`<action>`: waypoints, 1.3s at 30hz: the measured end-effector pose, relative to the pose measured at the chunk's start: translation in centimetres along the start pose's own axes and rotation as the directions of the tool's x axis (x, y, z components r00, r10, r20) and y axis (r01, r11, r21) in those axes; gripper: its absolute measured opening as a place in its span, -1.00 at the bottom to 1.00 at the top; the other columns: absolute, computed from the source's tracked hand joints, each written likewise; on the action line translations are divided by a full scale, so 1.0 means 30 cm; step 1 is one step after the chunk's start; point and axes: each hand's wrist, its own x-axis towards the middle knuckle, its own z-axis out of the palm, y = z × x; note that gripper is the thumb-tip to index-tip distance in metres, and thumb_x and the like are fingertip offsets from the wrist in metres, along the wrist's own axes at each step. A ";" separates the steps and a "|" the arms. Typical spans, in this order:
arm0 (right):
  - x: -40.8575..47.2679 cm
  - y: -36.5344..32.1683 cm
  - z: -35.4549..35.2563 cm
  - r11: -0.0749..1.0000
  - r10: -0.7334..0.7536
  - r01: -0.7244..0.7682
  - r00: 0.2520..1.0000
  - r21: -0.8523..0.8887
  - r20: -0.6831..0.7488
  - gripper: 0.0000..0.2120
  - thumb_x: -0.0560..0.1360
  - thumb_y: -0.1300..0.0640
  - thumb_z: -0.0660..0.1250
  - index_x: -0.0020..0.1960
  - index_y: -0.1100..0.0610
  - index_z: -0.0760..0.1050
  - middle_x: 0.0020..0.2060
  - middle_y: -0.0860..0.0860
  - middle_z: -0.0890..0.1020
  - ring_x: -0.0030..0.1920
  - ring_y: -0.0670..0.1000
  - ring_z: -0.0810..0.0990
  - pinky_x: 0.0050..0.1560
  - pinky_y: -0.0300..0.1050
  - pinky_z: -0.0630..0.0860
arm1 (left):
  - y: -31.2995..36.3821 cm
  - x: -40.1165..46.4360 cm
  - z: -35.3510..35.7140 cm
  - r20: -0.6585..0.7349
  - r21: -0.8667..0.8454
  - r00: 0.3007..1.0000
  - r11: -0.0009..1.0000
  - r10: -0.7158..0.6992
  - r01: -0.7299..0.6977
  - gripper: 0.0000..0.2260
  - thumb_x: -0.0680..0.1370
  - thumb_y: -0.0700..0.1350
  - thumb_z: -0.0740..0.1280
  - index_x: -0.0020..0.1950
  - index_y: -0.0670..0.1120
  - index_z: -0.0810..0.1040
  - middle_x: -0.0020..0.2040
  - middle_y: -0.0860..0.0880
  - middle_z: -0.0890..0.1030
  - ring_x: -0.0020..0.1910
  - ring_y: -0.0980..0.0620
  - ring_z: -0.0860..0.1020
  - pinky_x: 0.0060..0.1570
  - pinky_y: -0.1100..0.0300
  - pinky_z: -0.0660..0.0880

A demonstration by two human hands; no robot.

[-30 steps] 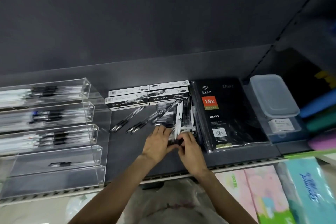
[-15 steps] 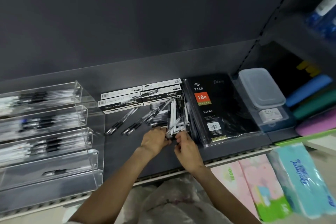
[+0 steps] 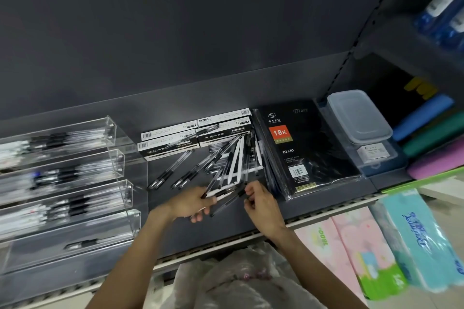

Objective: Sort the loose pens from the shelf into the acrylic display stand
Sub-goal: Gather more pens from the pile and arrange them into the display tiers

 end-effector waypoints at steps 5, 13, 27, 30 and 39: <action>-0.010 -0.011 -0.003 1.000 -0.001 0.001 1.000 -0.019 -0.022 -0.83 0.50 0.24 0.29 0.08 0.13 0.40 -0.03 -0.04 0.52 -0.14 -0.10 0.51 -0.10 -0.21 0.50 | -0.044 -0.102 -0.065 -0.006 -0.118 0.999 0.992 -0.035 0.034 -0.84 0.63 -0.12 0.21 0.01 -0.18 0.53 -0.38 0.02 0.51 -0.55 0.15 0.39 -0.57 0.31 0.31; 0.011 -0.183 -0.101 0.832 0.054 -0.072 0.997 0.550 0.050 -0.92 0.54 0.14 0.31 0.02 -0.01 0.49 -0.25 0.06 0.60 -0.41 -0.14 0.51 -0.39 -0.22 0.40 | -0.013 -0.179 -0.057 -0.323 -0.528 0.937 0.796 0.135 -0.296 -0.79 0.62 -0.09 0.19 0.13 -0.12 0.57 -0.28 0.01 0.61 -0.42 0.15 0.44 -0.43 0.33 0.41; 0.144 -0.334 -0.287 0.830 -0.260 0.048 0.915 0.555 0.309 -0.63 0.47 0.31 0.38 0.18 0.05 0.39 -0.10 0.23 0.58 -0.23 0.12 0.67 -0.22 -0.12 0.61 | 0.020 -0.187 0.033 -0.209 -0.728 0.967 0.636 0.148 -0.255 -0.78 0.60 -0.09 0.22 0.12 -0.14 0.58 -0.21 -0.01 0.65 -0.42 0.14 0.50 -0.51 0.34 0.37; 0.149 -0.333 -0.298 0.845 -0.217 -0.013 0.905 0.535 0.365 -0.81 0.52 0.24 0.32 0.11 0.10 0.42 -0.17 0.15 0.66 -0.22 0.13 0.68 -0.22 -0.11 0.63 | 0.013 -0.189 0.035 -0.192 -0.706 0.971 0.667 0.144 -0.239 -0.73 0.58 -0.06 0.24 0.17 -0.17 0.57 -0.18 -0.01 0.66 -0.41 0.13 0.51 -0.50 0.33 0.37; 0.162 -0.289 -0.346 0.829 -0.164 -0.041 0.935 0.557 0.313 -0.88 0.46 0.32 0.37 -0.01 0.22 0.54 -0.25 0.17 0.65 -0.31 0.14 0.68 -0.30 -0.22 0.61 | 0.017 -0.188 0.041 -0.173 -0.722 0.978 0.660 0.120 -0.208 -0.82 0.60 -0.12 0.23 0.13 -0.14 0.54 -0.03 -0.01 0.70 -0.28 0.11 0.63 -0.42 0.32 0.48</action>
